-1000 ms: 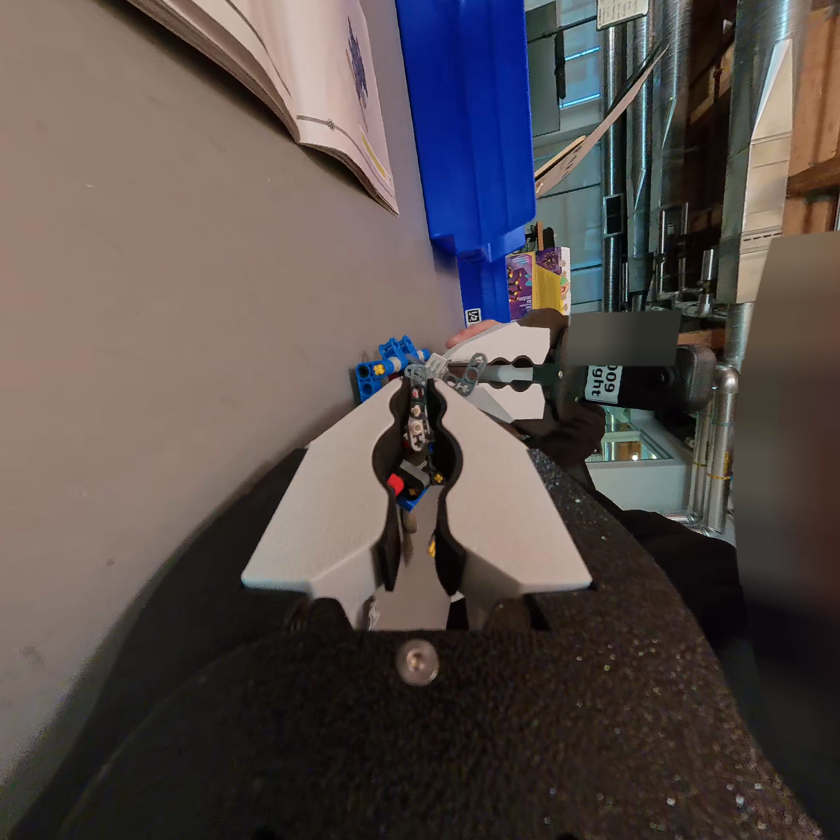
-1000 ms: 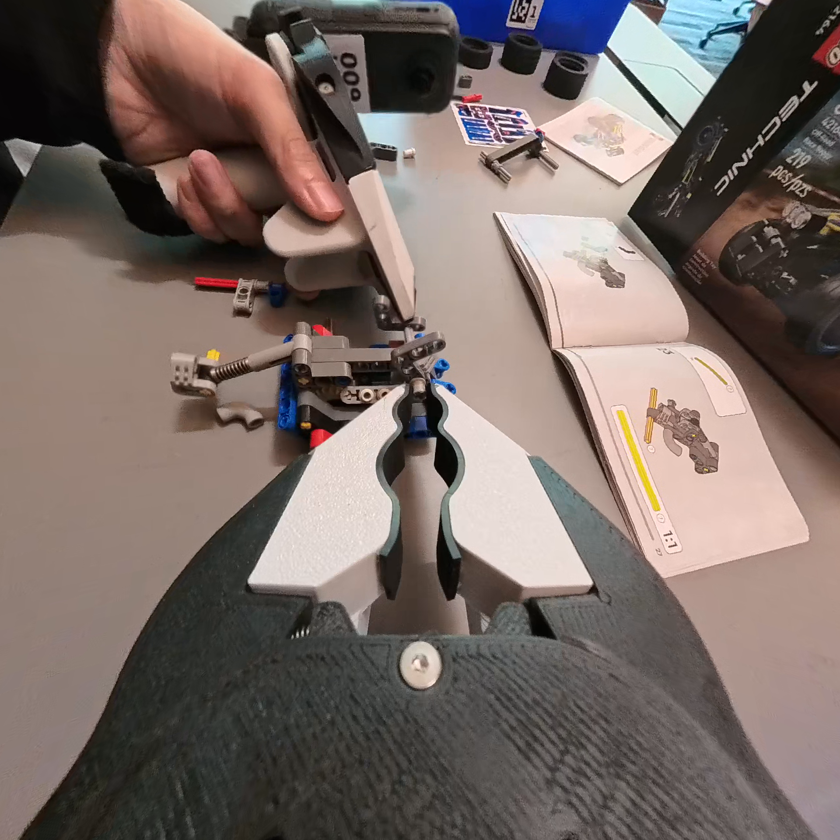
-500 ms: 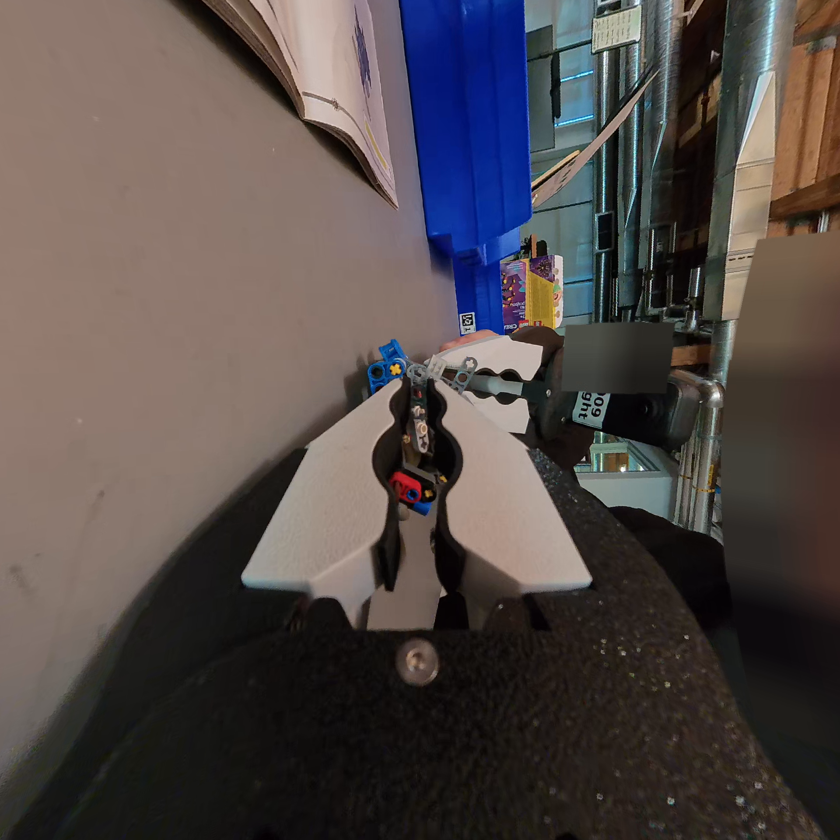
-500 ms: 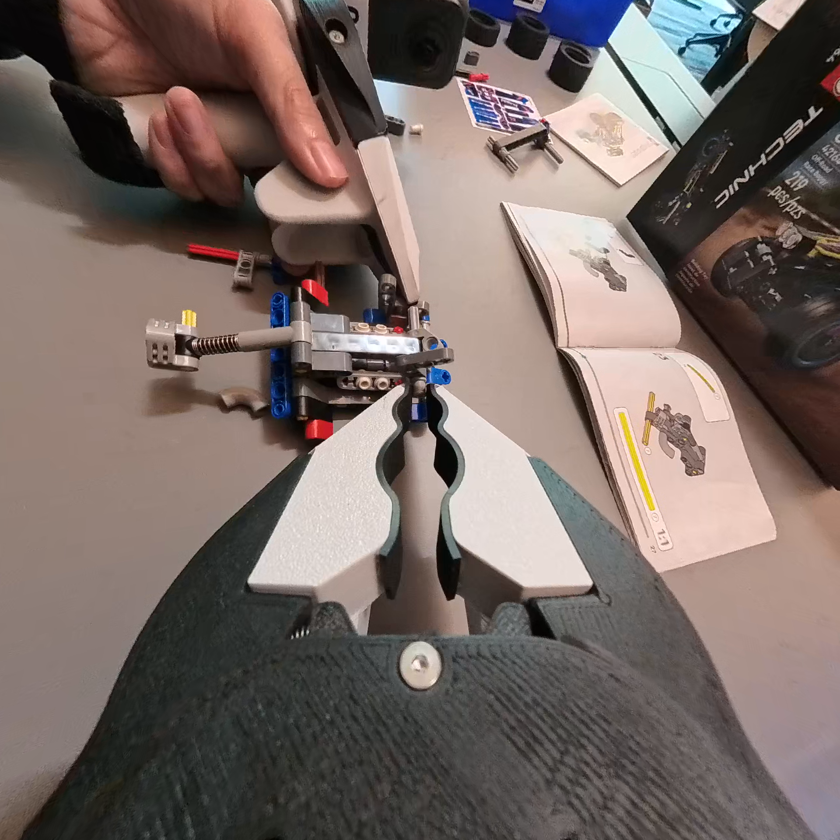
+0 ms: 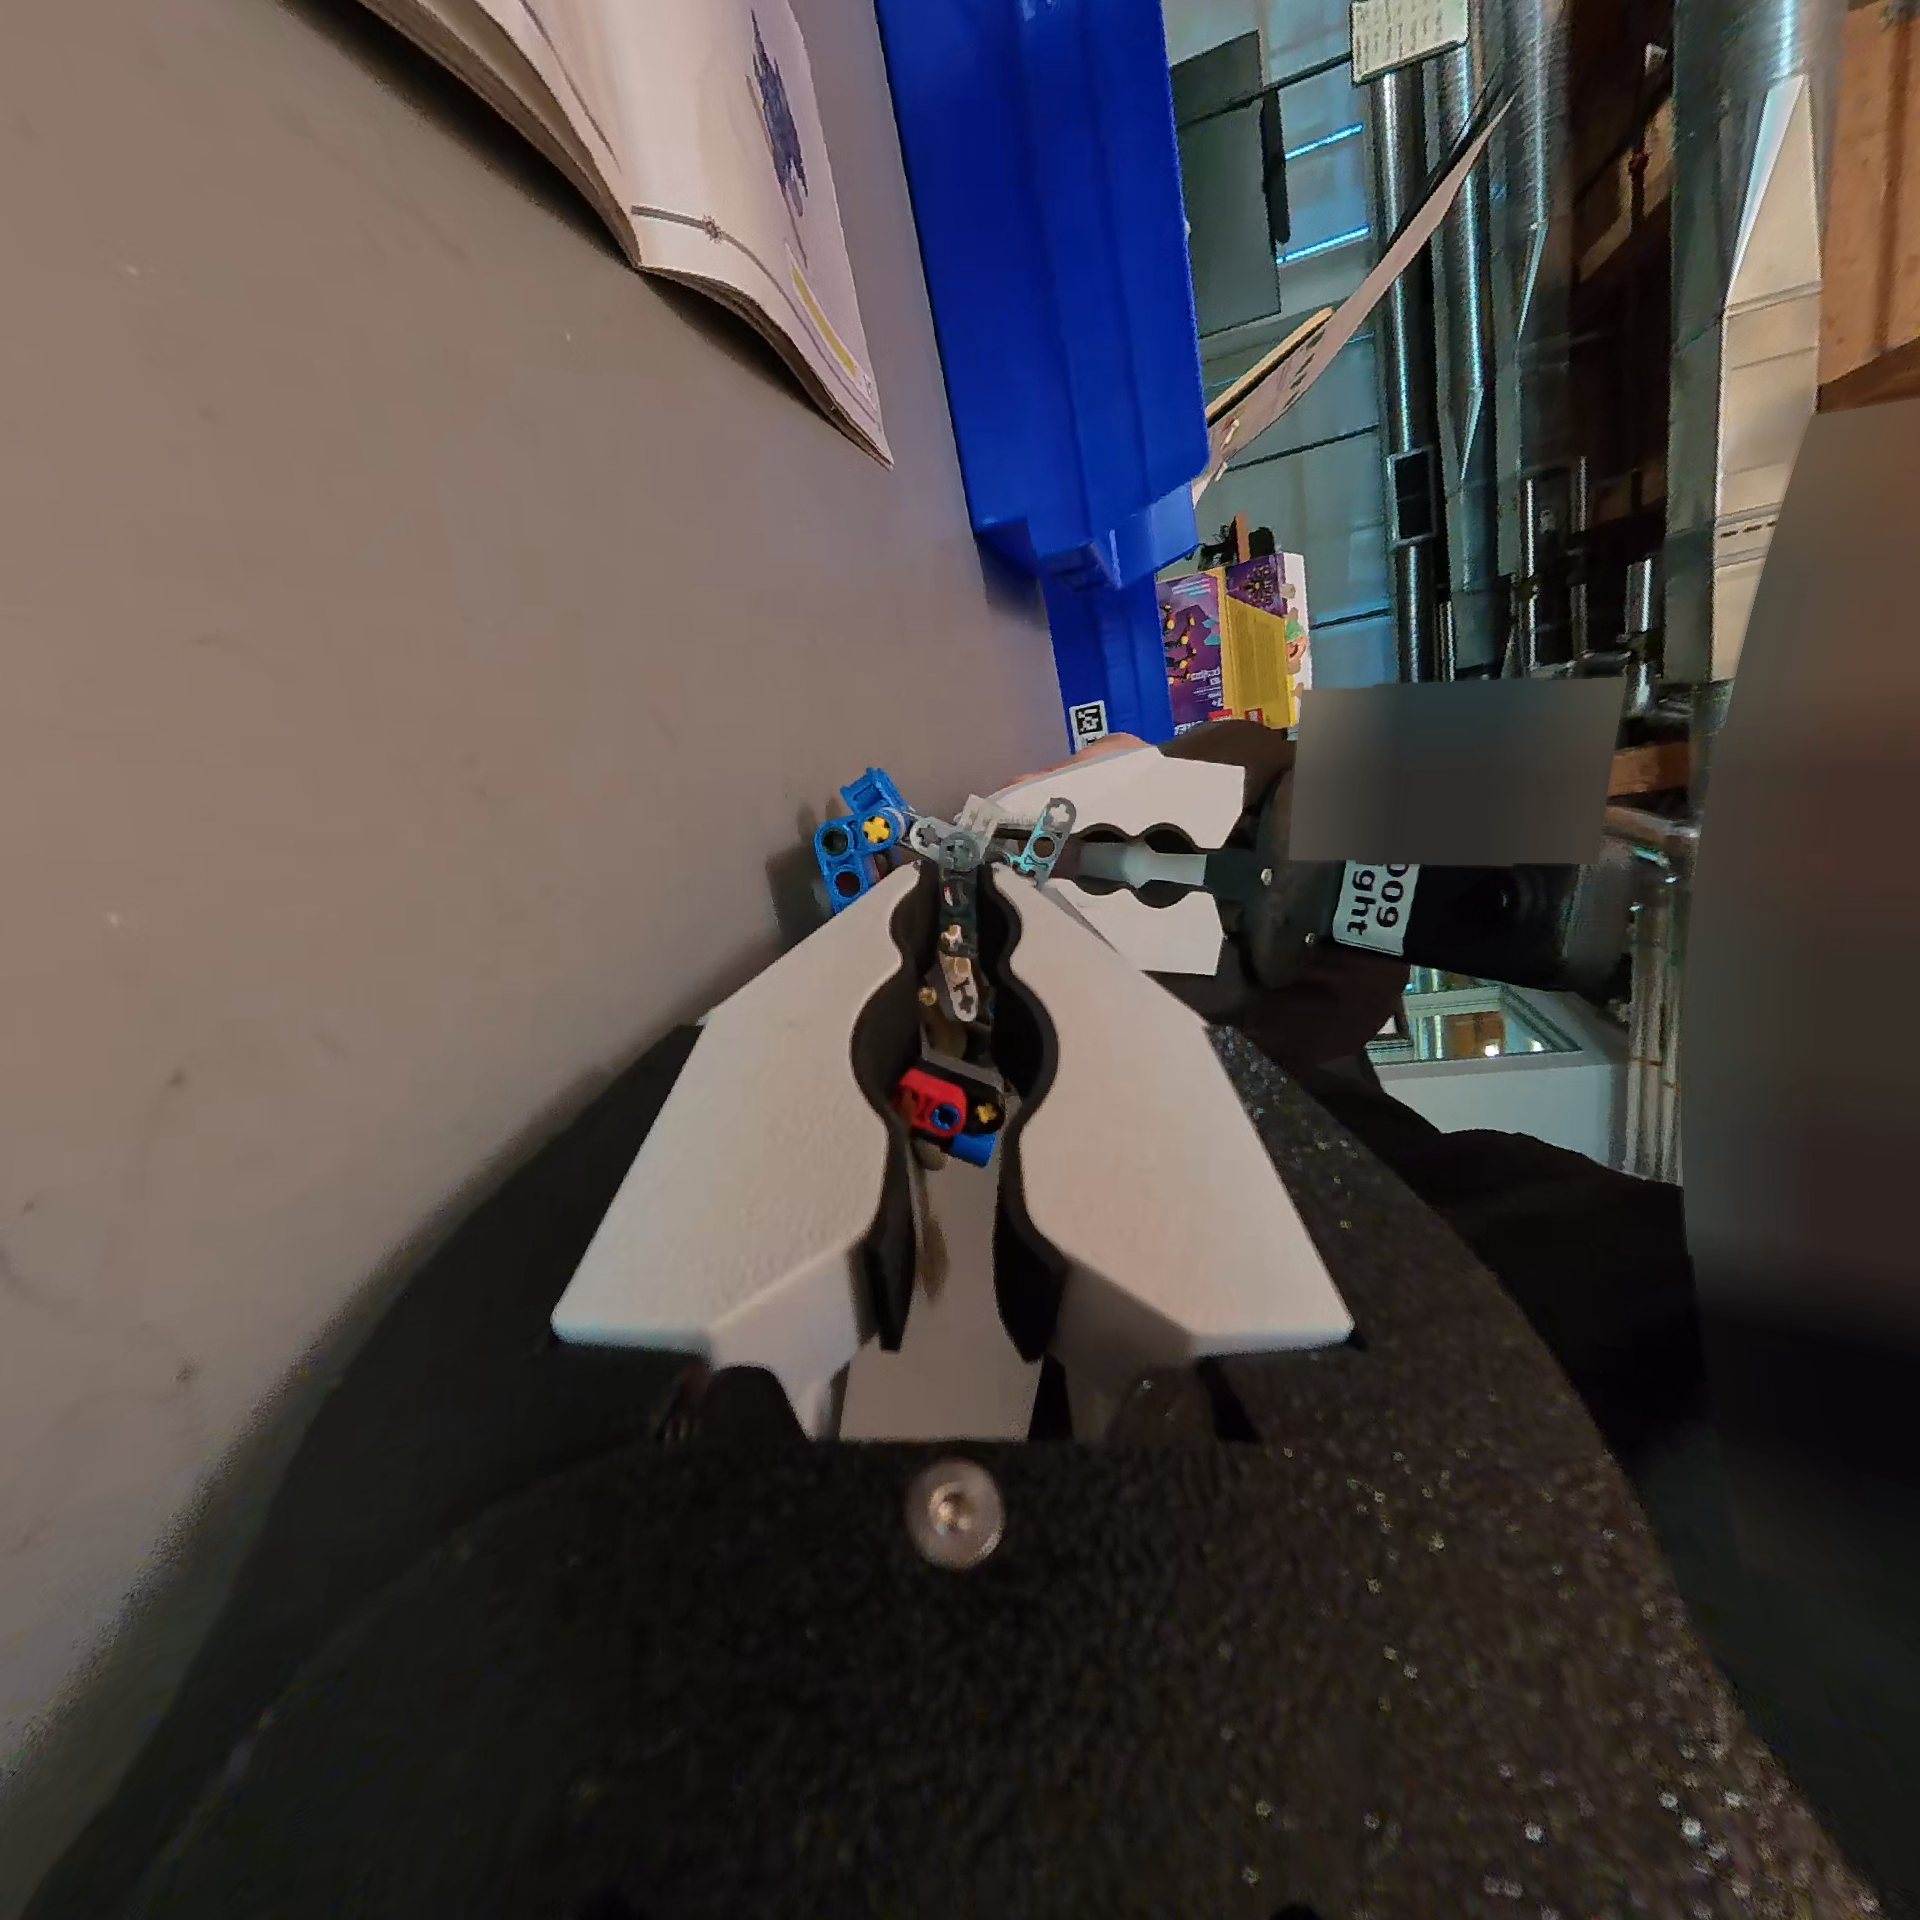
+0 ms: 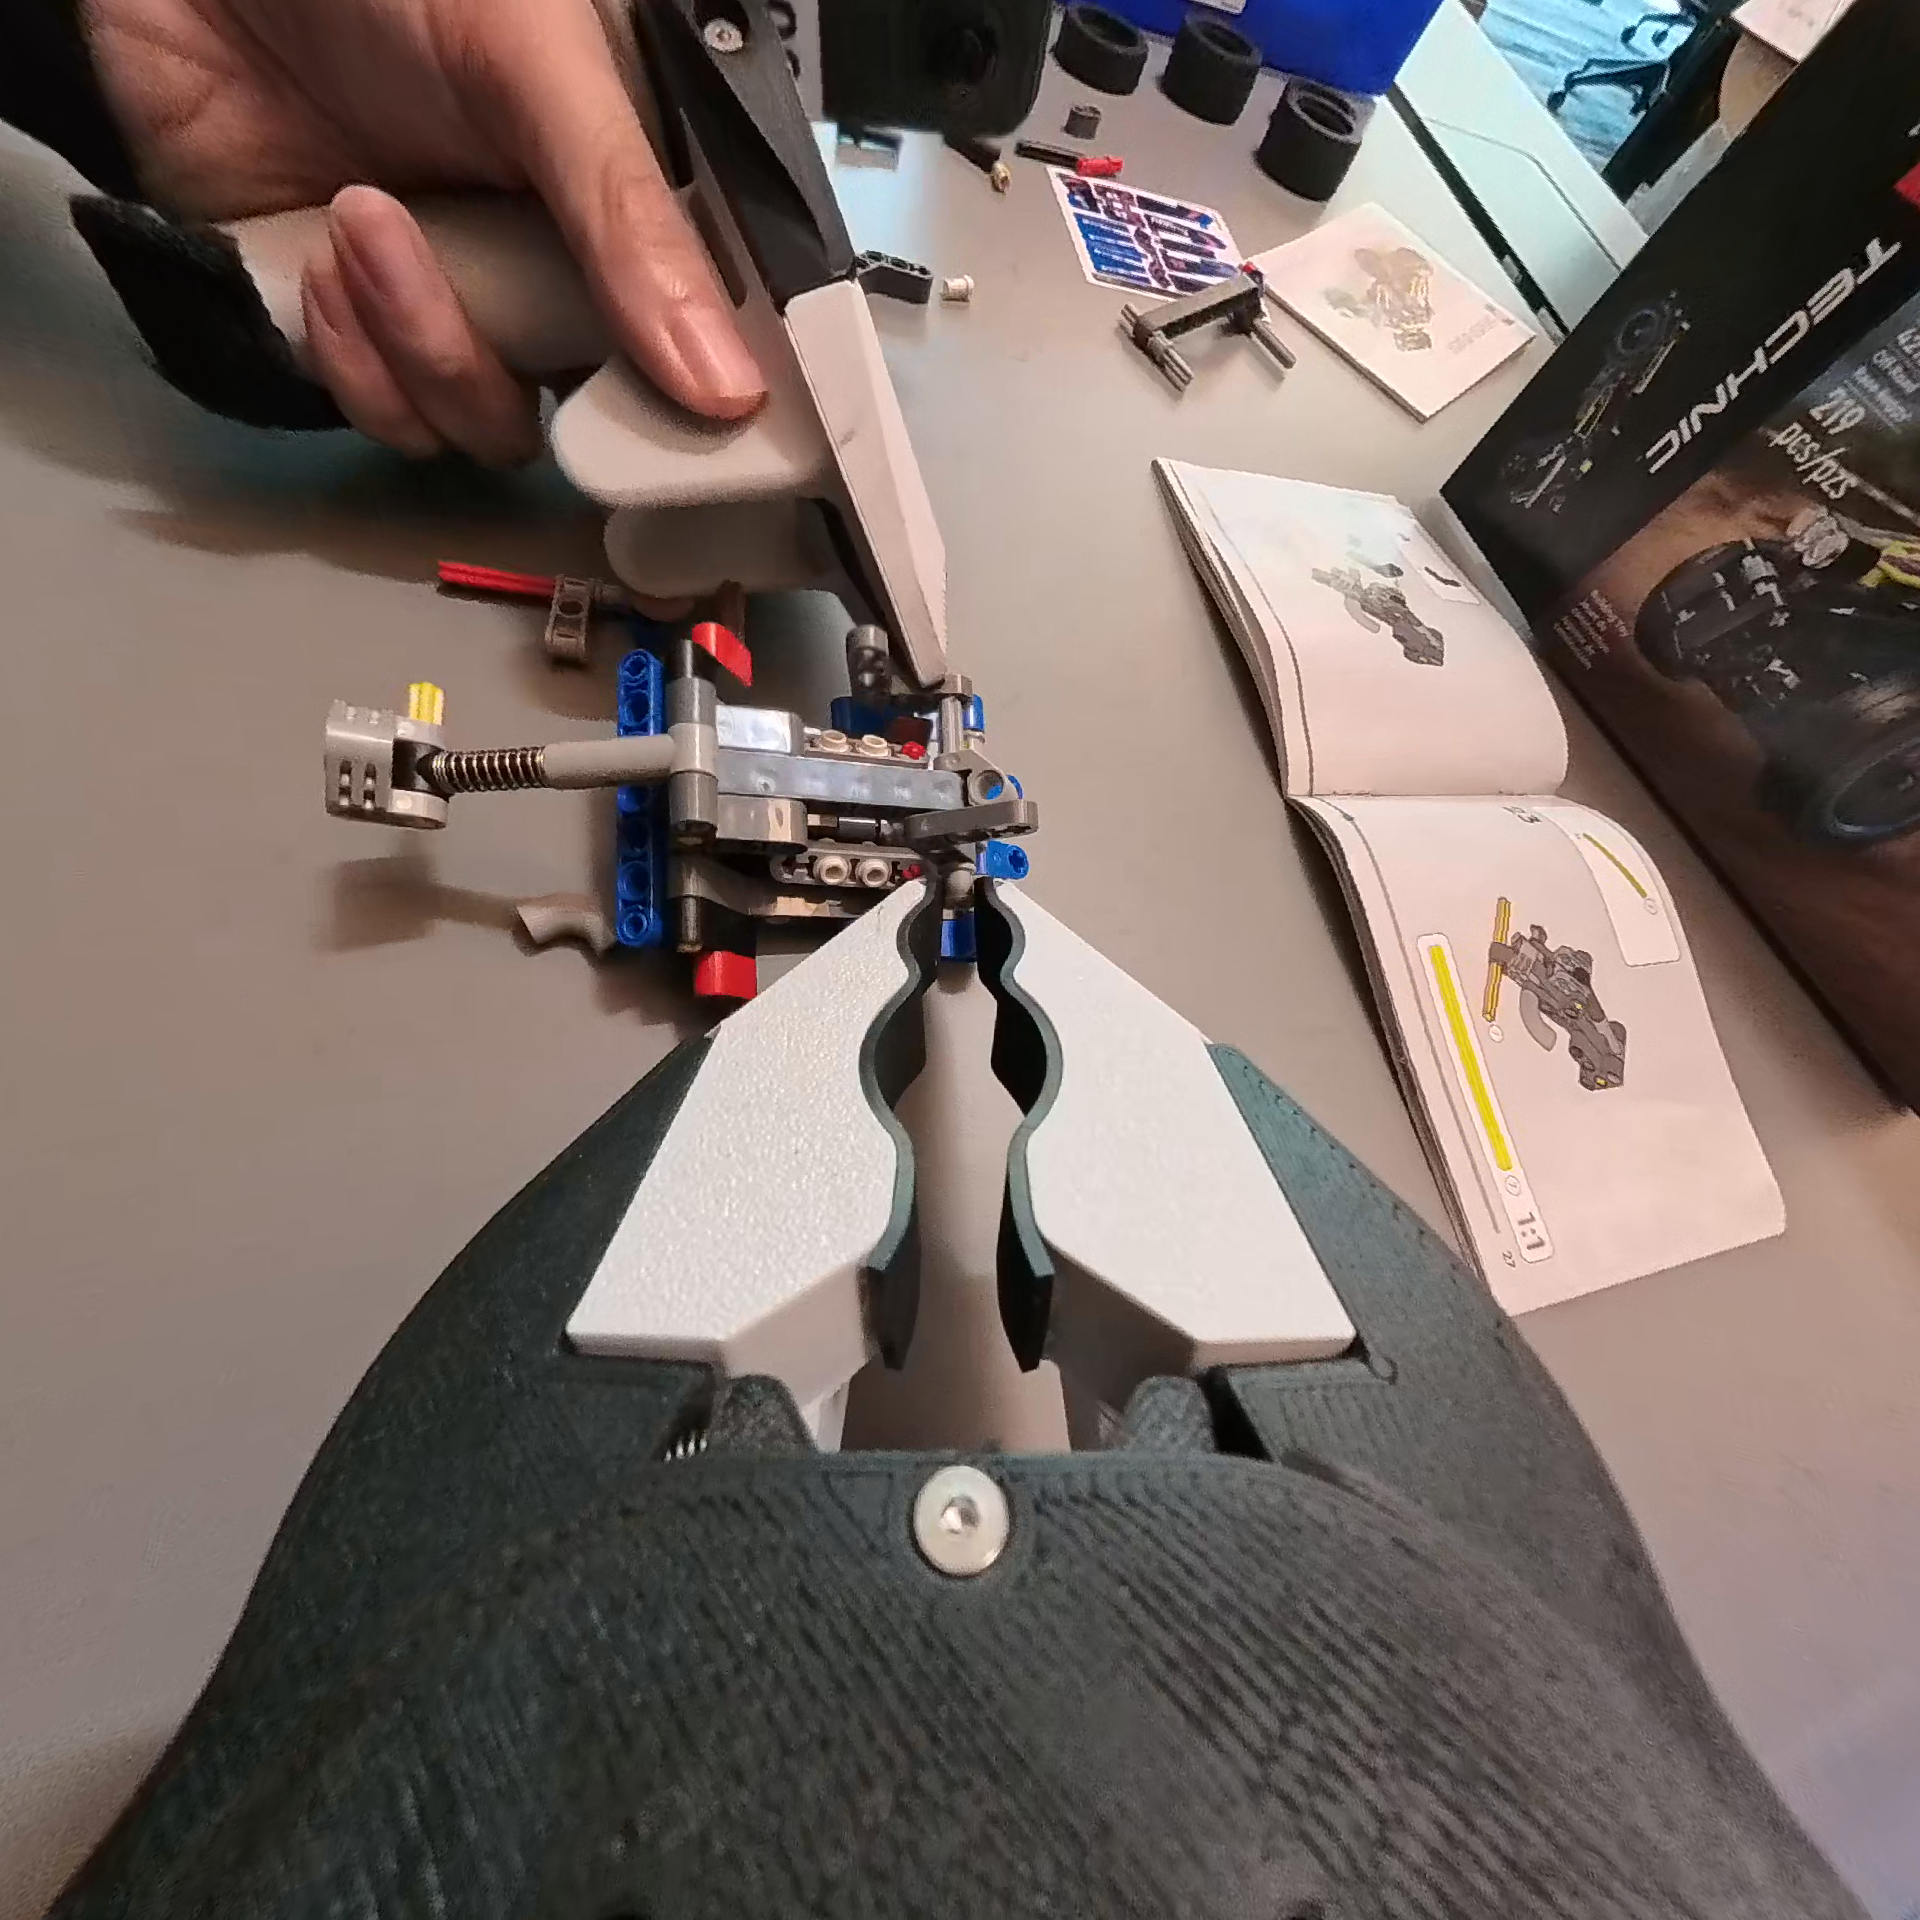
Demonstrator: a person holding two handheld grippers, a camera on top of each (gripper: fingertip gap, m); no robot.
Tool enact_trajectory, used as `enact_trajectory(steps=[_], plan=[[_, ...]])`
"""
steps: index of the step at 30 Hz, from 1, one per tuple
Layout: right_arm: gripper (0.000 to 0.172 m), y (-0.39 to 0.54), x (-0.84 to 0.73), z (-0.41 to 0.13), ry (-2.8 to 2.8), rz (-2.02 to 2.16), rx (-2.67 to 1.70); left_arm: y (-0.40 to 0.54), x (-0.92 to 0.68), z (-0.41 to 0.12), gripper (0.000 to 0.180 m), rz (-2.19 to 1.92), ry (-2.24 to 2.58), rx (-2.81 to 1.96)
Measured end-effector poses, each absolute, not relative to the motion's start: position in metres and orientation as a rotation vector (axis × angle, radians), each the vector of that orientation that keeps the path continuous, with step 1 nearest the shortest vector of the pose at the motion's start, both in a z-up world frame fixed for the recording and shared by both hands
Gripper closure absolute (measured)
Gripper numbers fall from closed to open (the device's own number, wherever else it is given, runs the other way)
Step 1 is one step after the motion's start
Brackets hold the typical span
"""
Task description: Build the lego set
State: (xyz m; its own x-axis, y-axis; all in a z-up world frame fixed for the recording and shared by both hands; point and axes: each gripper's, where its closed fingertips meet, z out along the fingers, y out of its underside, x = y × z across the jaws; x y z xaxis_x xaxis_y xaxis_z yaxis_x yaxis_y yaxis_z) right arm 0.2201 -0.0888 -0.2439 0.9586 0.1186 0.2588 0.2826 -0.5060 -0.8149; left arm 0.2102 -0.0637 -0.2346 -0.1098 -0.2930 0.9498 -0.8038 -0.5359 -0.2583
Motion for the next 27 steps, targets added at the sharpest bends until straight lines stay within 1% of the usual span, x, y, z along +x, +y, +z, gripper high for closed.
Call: enact_trajectory(steps=[1,7,12,18,27], plan=[[0.168,-0.0885,0.2199,-0.244,-0.279,-0.208,-2.106,-0.0638,0.2096,-0.2346,0.177,1.687,-1.22,1.76],[0.168,-0.0872,0.2177,-0.2442,-0.291,-0.23,-2.106,-0.0632,0.2057,-0.2357,0.177,1.692,-1.403,1.728],[0.168,-0.0873,0.2184,-0.244,-0.349,-0.3,-2.107,-0.063,0.2074,-0.233,0.177,1.711,-1.461,1.674],[0.169,-0.0862,0.2187,-0.2436,-0.383,-0.342,-2.092,-0.0601,0.2092,-0.2352,0.177,1.618,-1.61,1.655],[0.169,-0.0862,0.2182,-0.2439,-0.38,-0.337,-2.096,-0.0608,0.2082,-0.235,0.177,1.604,-1.632,1.606]])
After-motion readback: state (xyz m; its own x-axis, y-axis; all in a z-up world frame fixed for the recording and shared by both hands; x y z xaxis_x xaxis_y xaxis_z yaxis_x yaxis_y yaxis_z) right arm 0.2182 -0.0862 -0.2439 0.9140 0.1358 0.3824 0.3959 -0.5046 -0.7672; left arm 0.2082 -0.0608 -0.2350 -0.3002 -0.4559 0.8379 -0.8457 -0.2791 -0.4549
